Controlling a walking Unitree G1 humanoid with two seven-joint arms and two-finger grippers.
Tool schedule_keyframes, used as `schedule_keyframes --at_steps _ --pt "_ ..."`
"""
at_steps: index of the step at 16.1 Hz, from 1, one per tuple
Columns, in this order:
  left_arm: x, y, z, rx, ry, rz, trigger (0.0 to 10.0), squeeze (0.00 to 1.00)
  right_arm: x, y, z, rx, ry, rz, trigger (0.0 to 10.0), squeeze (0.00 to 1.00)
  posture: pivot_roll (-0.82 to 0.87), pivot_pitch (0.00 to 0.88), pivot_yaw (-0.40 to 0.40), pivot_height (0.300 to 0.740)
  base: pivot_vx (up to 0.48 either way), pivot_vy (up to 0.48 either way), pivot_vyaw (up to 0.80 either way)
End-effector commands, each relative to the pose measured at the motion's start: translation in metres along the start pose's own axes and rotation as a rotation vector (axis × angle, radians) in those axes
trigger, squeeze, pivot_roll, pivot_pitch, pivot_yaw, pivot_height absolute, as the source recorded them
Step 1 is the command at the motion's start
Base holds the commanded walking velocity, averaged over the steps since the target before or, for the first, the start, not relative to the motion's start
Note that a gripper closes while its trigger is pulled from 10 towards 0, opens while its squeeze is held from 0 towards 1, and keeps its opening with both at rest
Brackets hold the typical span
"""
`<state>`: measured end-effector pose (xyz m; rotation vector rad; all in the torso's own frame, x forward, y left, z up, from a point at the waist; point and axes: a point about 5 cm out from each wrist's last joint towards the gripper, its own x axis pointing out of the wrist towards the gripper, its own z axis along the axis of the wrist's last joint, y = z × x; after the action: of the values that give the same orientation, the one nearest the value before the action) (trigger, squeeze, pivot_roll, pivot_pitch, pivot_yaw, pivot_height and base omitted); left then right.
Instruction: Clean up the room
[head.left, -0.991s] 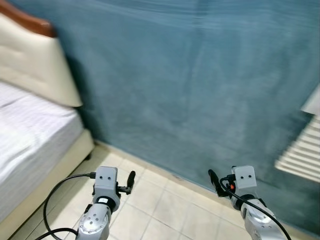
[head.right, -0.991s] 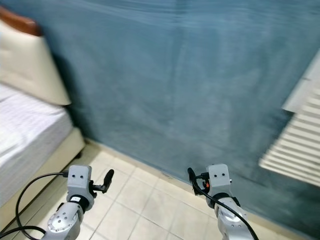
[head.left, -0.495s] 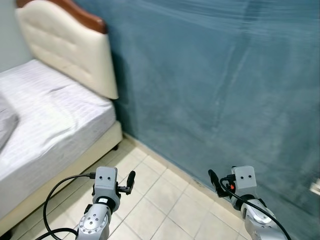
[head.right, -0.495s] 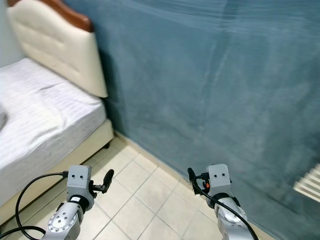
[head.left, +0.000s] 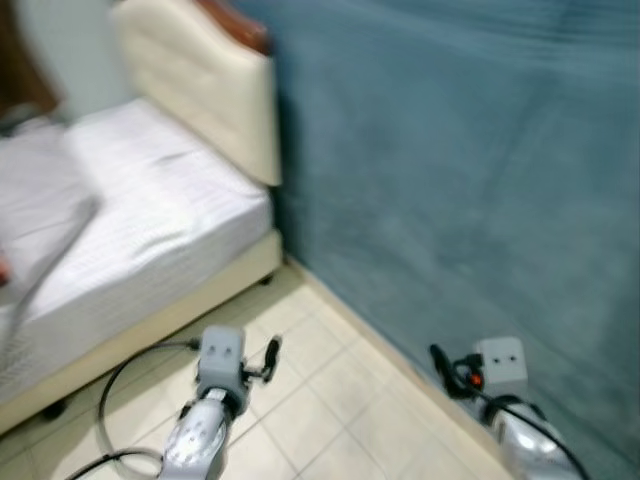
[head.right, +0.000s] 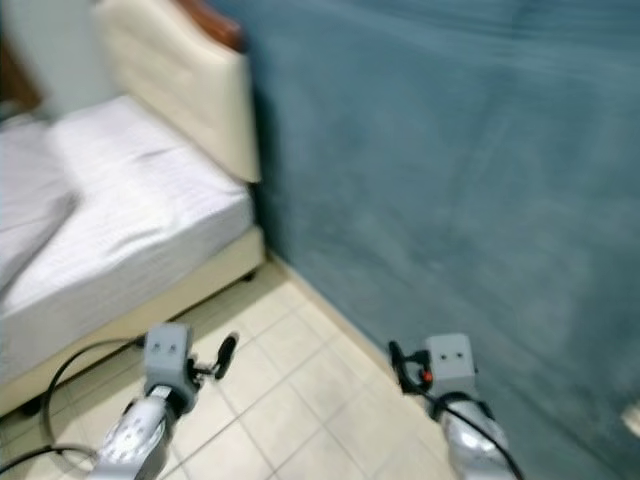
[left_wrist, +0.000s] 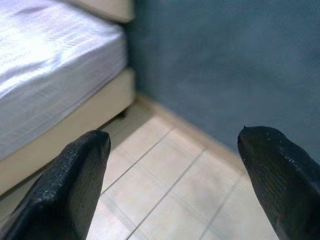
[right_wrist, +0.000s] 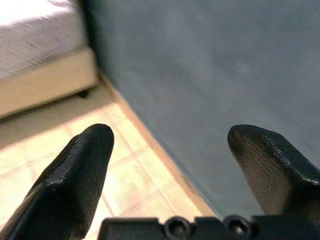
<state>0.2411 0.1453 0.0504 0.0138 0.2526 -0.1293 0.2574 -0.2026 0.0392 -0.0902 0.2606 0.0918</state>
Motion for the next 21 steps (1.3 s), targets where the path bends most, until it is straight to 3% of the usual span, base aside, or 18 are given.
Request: schedule_keyframes --at_steps 1,3,4,6,8,10,11,12,21 --pt "0.035 0.038 0.053 0.059 -0.181 0.181 10.0 1.00 0.042 0.039 0.063 0.153 -0.241 0.139 10.0 0.00 0.00 0.000 0.044 0.740 0.000 0.000 0.58" --pt "0.032 0.053 0.074 0.146 -0.287 0.289 10.0 1.00 0.041 0.037 0.076 0.070 -0.323 0.145 10.0 0.00 0.01 0.000 0.034 0.740 0.000 0.000 0.59" --pt "0.031 0.056 0.085 0.162 -0.323 0.310 10.0 1.00 0.042 0.030 0.085 0.119 -0.362 0.102 10.0 0.00 0.01 0.000 0.029 0.740 0.000 0.000 0.63" --pt "0.029 0.050 0.093 0.195 -0.357 0.266 10.0 1.00 0.042 0.035 0.093 0.115 -0.384 0.134 10.0 0.00 0.02 0.000 0.021 0.740 0.000 0.000 0.68" --pt "0.032 0.044 0.079 0.127 -0.288 0.213 10.0 1.00 0.046 0.041 0.076 0.127 -0.281 0.147 10.0 0.00 0.02 0.000 0.020 0.740 0.000 0.000 0.64" --pt "0.034 0.039 0.069 0.117 -0.228 0.177 10.0 1.00 0.046 0.050 0.067 0.115 -0.230 0.173 10.0 0.00 0.03 0.000 0.019 0.740 0.000 0.000 0.52" --pt "0.035 0.037 0.063 0.147 -0.198 0.171 10.0 0.85 0.045 0.056 0.060 0.128 -0.190 0.187 10.0 0.00 0.03 0.000 0.021 0.740 0.000 0.000 0.00" --pt "0.036 0.038 0.056 0.124 -0.160 0.164 10.0 0.00 0.043 0.059 0.055 0.124 -0.173 0.187 10.0 0.00 0.03 0.000 0.023 0.740 0.000 0.000 0.00" --pt "0.037 0.043 0.043 0.072 -0.099 0.172 10.0 0.00 0.043 0.059 0.049 0.137 -0.124 0.151 10.0 0.00 0.01 0.000 0.035 0.740 0.000 0.000 0.00"
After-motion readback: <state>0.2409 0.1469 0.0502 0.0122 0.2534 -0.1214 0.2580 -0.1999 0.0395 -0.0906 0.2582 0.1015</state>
